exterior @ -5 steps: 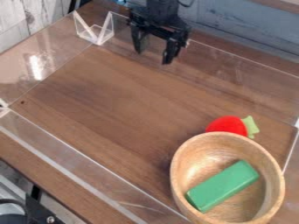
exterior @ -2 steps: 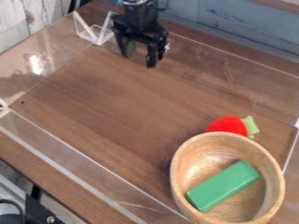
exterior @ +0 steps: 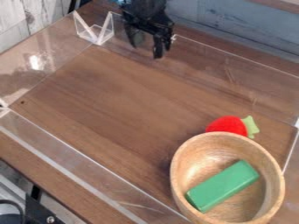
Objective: Move the red object to the right side of the table
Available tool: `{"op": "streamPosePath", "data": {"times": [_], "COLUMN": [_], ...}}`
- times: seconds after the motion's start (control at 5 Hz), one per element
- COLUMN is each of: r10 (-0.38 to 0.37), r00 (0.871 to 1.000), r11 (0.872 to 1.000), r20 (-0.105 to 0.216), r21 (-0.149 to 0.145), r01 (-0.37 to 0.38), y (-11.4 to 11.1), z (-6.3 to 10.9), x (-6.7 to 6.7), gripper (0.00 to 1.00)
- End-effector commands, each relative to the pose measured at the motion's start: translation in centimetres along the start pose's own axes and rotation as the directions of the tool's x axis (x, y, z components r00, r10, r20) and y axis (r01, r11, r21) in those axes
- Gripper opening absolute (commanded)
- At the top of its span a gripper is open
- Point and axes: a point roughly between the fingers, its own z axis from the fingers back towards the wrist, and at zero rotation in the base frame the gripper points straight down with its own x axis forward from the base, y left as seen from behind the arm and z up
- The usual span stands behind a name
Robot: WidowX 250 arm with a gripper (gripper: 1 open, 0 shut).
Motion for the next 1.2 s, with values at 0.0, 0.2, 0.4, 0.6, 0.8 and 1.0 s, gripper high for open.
{"op": "streamPosePath", "data": {"times": [0.0,0.2,0.4,0.6,0.8,1.0], "r10": [0.001,0.049,0.130,0.152,0.106,0.066], "r00": [0.997,0.995,0.986,0.982,0.986,0.988], "r11": [1.000,0.999,0.991,0.988,0.994,0.998], "r20": [0.077,0.090,0.101,0.110,0.126,0.139], "r21": [0.007,0.001,-0.036,-0.041,-0.029,-0.010], "r01": [-0.001,-0.049,-0.127,-0.148,-0.104,-0.065], "y": [2.1,1.5,0.1,-1.3,-2.5,-3.3], "z": [1.1,0.5,0.6,0.6,0.5,0.4], "x": [1.0,1.0,0.7,1.0,1.1,1.1], "gripper": [1.00,1.00,1.00,1.00,1.00,1.00]}}
